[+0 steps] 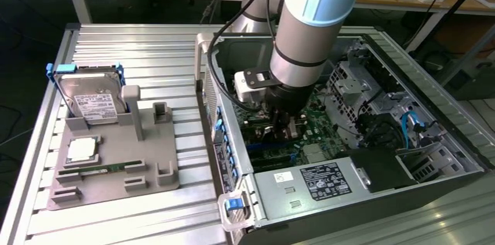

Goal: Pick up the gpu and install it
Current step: 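Insert the gpu into the slot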

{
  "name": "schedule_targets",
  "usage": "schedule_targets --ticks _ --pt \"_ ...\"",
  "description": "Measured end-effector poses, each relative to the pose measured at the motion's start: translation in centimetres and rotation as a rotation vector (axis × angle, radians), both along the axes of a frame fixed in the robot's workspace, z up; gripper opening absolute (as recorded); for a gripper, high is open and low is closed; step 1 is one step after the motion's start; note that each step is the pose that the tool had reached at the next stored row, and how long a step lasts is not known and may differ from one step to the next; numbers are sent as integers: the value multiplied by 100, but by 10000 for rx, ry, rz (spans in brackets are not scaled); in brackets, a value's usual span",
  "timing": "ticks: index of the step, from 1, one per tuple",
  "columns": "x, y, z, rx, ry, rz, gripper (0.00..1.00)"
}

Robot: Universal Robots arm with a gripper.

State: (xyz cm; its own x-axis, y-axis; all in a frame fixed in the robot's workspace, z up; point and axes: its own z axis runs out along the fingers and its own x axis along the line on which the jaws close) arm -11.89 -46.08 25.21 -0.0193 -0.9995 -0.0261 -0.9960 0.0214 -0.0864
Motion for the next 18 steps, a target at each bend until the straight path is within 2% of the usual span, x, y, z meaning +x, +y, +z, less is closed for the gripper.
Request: schedule_targets --ticks 18 --pt "-17 0 -35 0 0 -49 27"
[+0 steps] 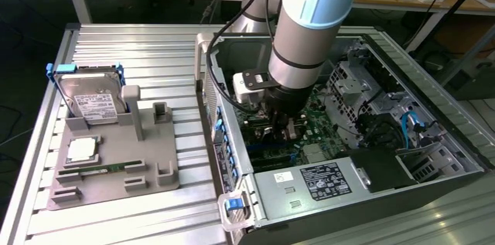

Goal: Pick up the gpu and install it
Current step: 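Insert the gpu into the slot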

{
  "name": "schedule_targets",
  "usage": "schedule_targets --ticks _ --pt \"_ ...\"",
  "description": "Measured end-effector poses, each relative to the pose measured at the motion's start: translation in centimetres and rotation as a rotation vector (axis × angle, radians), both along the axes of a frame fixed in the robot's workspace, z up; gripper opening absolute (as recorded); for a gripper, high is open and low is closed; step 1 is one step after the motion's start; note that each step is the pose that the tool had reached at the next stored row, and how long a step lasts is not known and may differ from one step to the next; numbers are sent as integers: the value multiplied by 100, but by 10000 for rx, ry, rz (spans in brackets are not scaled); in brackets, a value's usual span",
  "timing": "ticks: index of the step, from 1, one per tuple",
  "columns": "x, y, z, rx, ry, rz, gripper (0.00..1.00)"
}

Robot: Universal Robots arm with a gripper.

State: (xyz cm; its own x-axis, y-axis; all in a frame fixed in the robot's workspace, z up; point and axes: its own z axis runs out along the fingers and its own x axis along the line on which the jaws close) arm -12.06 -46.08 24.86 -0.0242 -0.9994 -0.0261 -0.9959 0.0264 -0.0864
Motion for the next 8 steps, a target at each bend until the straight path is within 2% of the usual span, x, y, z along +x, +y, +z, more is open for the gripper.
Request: schedule_targets --ticks 8 --pt "-2 -1 -26 -8 3 0 27"
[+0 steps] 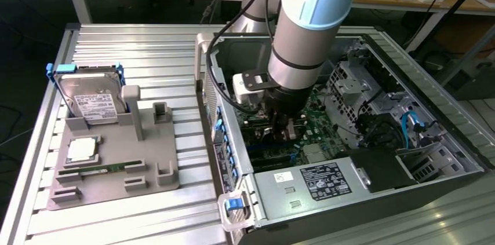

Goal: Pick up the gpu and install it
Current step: 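Insert the gpu into the slot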

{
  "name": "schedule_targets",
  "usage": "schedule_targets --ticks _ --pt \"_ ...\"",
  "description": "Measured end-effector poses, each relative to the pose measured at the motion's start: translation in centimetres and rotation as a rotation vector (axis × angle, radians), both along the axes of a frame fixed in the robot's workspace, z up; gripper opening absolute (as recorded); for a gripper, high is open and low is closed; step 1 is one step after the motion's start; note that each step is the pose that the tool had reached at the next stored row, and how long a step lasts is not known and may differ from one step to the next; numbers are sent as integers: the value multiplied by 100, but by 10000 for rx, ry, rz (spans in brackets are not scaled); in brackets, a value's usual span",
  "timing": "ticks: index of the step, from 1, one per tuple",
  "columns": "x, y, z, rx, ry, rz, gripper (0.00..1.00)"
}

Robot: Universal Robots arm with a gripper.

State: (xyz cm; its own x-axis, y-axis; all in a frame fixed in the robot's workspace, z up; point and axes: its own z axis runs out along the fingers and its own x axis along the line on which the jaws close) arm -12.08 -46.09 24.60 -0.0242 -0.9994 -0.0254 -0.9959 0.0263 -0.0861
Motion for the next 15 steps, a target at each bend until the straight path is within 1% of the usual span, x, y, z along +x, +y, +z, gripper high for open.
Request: schedule_targets --ticks 4,7,9,11,15 --pt "-4 1 -3 10 -4 0 27" --pt "-5 2 13 33 -9 0 27" --pt "-6 1 25 25 -3 0 27" --pt "-6 1 36 46 -4 0 27" --pt "-7 0 36 48 -3 0 27"
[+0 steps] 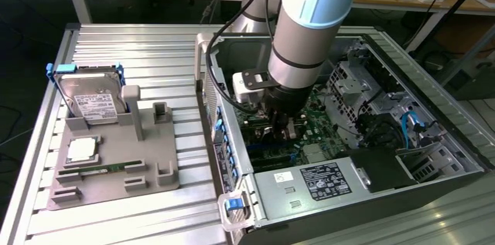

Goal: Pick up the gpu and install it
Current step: 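Insert the gpu into the slot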

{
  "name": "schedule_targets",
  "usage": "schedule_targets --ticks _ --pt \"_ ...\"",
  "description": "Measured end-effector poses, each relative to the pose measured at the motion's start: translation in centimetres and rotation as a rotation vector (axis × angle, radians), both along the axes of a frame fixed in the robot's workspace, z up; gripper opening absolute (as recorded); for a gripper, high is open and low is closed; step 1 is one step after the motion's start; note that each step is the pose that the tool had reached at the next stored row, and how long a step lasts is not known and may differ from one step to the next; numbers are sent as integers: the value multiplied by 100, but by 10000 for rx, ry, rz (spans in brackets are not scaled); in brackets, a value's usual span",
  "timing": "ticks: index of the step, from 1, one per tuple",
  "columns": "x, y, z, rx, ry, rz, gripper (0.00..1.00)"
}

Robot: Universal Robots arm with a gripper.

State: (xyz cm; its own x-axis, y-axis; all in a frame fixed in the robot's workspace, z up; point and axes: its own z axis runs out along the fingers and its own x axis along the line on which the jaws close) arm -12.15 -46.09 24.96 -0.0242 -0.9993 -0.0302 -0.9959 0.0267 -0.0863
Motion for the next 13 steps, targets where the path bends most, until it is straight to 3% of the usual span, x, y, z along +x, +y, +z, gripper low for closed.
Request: schedule_targets --ticks 13 --pt "-35 -5 -2 1 3 -2 27"
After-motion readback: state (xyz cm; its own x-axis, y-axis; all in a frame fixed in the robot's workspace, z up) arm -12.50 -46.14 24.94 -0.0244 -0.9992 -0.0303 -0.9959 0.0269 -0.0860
